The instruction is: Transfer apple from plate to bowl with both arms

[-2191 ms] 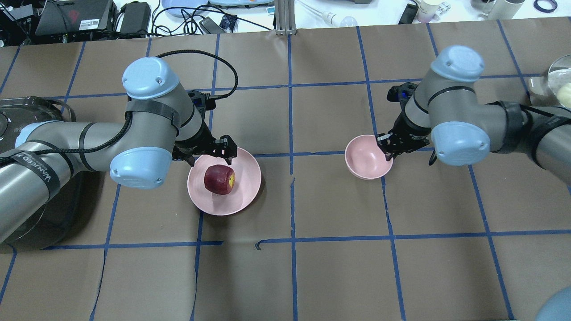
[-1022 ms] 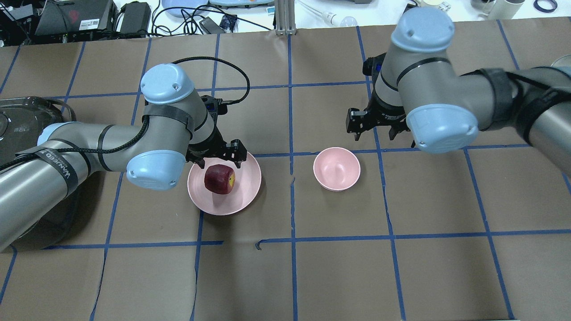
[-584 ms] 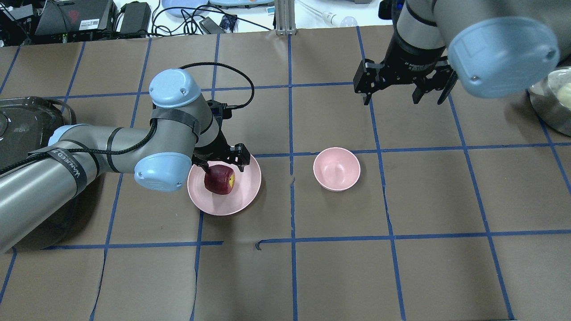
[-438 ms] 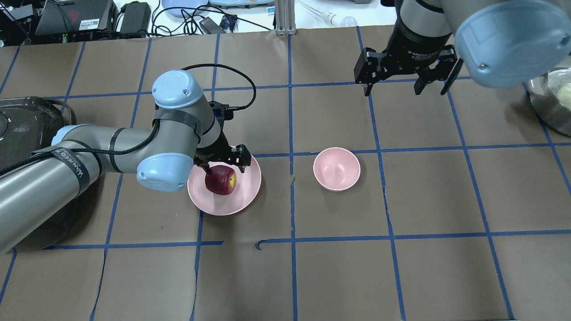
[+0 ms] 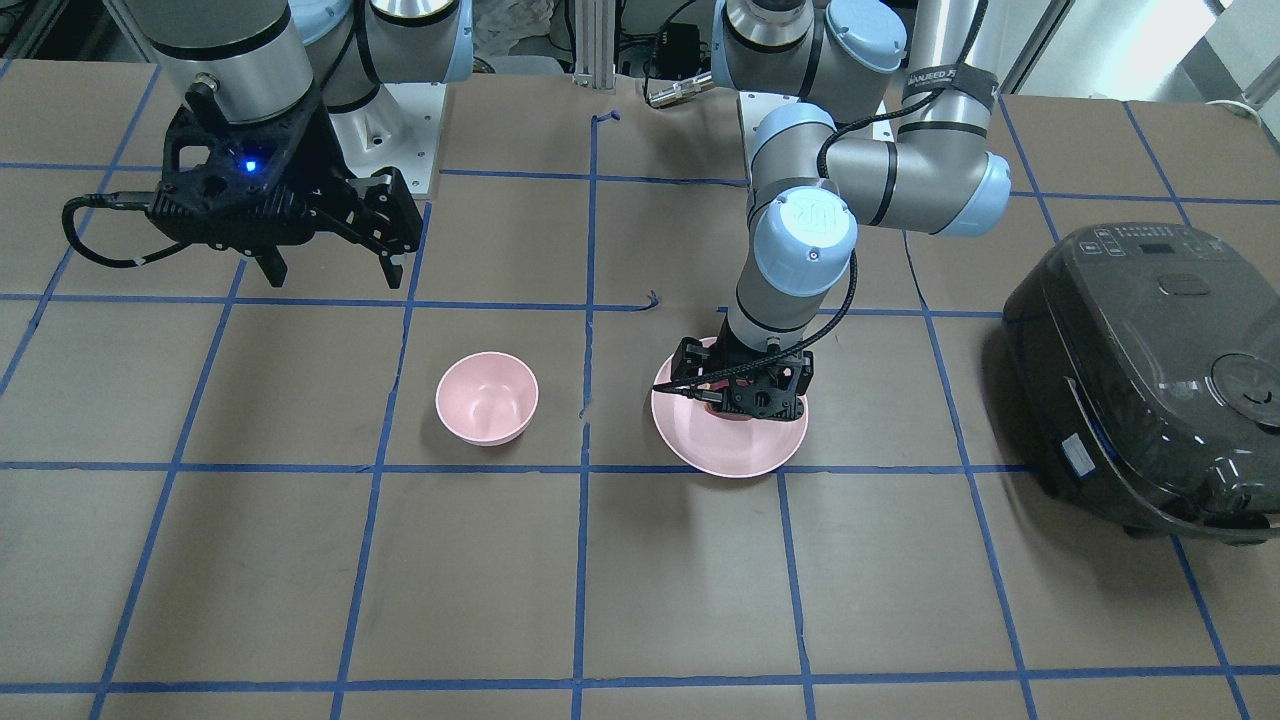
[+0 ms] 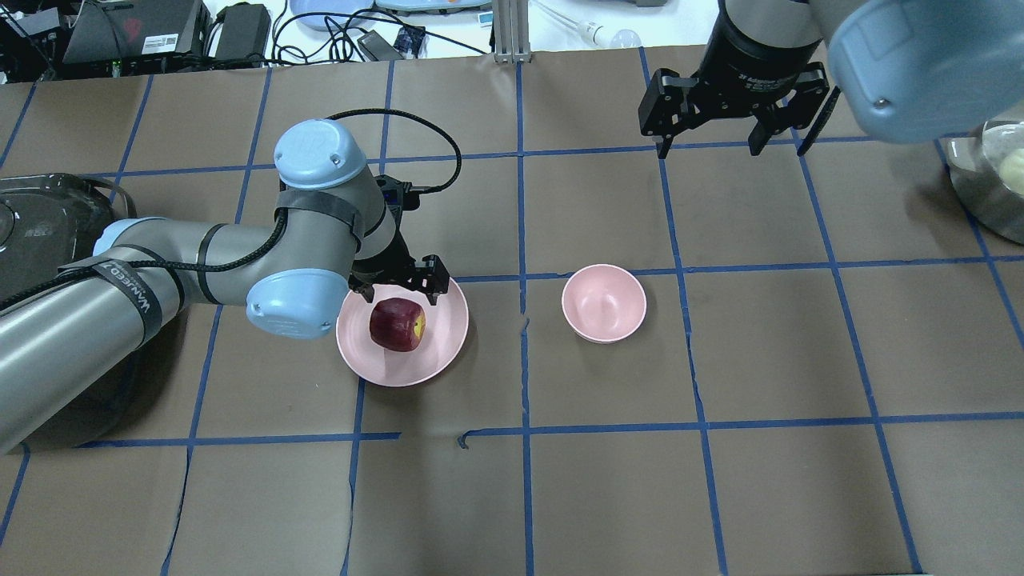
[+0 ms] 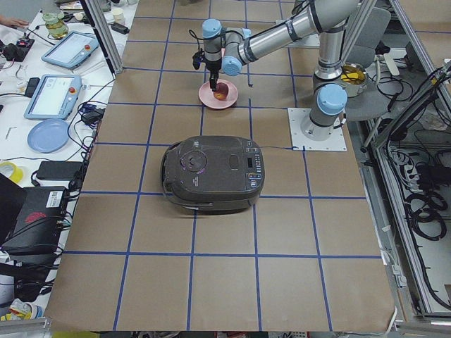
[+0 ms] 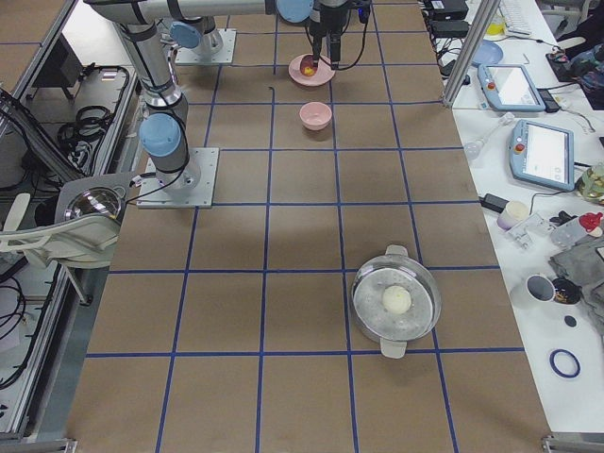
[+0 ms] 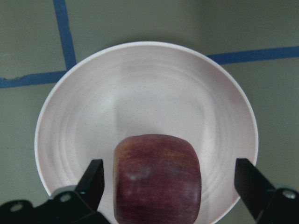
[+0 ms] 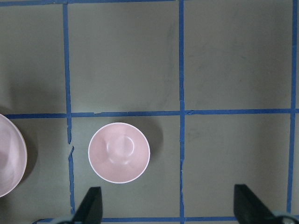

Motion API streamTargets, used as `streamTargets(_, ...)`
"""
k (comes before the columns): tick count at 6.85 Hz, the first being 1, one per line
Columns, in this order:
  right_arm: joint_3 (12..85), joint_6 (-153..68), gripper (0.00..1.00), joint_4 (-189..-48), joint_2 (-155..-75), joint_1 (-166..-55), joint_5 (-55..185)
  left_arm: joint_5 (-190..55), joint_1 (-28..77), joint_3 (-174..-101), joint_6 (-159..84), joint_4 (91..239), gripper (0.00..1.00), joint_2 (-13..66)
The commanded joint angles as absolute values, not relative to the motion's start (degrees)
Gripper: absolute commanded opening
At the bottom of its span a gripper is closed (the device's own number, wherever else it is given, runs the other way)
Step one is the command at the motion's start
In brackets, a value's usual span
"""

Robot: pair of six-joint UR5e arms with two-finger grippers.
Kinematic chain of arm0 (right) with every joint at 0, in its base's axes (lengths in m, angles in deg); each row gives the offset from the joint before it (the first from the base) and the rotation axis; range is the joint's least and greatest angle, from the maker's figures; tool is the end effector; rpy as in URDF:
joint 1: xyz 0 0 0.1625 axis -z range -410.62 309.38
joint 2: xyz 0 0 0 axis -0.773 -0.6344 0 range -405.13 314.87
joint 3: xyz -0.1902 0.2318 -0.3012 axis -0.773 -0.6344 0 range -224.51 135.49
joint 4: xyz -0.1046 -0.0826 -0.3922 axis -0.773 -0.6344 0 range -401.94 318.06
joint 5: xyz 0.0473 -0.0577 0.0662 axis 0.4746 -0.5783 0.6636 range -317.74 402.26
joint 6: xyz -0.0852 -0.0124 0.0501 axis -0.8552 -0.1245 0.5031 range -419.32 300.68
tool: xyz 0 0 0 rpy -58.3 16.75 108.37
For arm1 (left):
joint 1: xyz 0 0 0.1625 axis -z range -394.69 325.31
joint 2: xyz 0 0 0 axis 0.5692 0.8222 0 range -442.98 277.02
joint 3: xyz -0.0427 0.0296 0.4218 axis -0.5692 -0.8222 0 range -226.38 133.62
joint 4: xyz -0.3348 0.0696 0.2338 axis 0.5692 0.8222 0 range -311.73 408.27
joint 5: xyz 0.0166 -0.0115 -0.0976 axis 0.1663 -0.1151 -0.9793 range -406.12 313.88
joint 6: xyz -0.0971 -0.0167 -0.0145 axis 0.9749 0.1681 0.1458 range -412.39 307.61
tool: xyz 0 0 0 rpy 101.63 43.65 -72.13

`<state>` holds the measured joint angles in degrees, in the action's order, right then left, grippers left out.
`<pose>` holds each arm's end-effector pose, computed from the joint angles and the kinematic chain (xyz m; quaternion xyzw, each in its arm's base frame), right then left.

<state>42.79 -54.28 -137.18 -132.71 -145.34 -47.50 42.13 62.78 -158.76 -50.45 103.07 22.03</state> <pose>0.1759 -0.5063 0.4995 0.0027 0.9988 -0.0479 0.0061 -0.2025 -0.4953 0.2316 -0.0480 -0.9985 -0.0203 0.0137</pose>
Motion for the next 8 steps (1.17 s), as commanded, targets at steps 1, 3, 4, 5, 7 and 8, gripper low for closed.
streamTargets(1, 42.76, -54.31, 1.00, -136.86, -132.84, -145.37, -47.47, 42.65, 62.78, -159.41, -50.81, 103.03, 1.00, 22.66)
streamTargets(3, 42.85, -54.40, 1.00, -136.86, -132.84, -145.37, -46.95, 42.74, 62.78, -159.67, -51.08, 103.03, 1.00, 22.84)
streamTargets(4, 42.77, -54.40, 1.00, -136.60, -132.84, -145.37, -46.77, 42.56, 62.78, -160.02, -51.34, 103.03, 0.92, 23.62)
streamTargets(5, 42.68, -54.40, 1.00, -136.42, -132.84, -145.46, -47.03, 42.74, 62.87, -161.15, -51.69, 102.94, 0.74, 24.59)
streamTargets(7, 42.59, -54.40, 1.00, -136.33, -133.02, -145.37, -47.21, 42.39, 62.87, -161.08, -51.78, 102.59, 0.07, 23.81)
streamTargets(8, 42.59, -54.40, 1.00, -136.42, -133.10, -145.37, -47.03, 42.12, 63.04, -160.38, -51.61, 102.33, 0.00, 22.76)
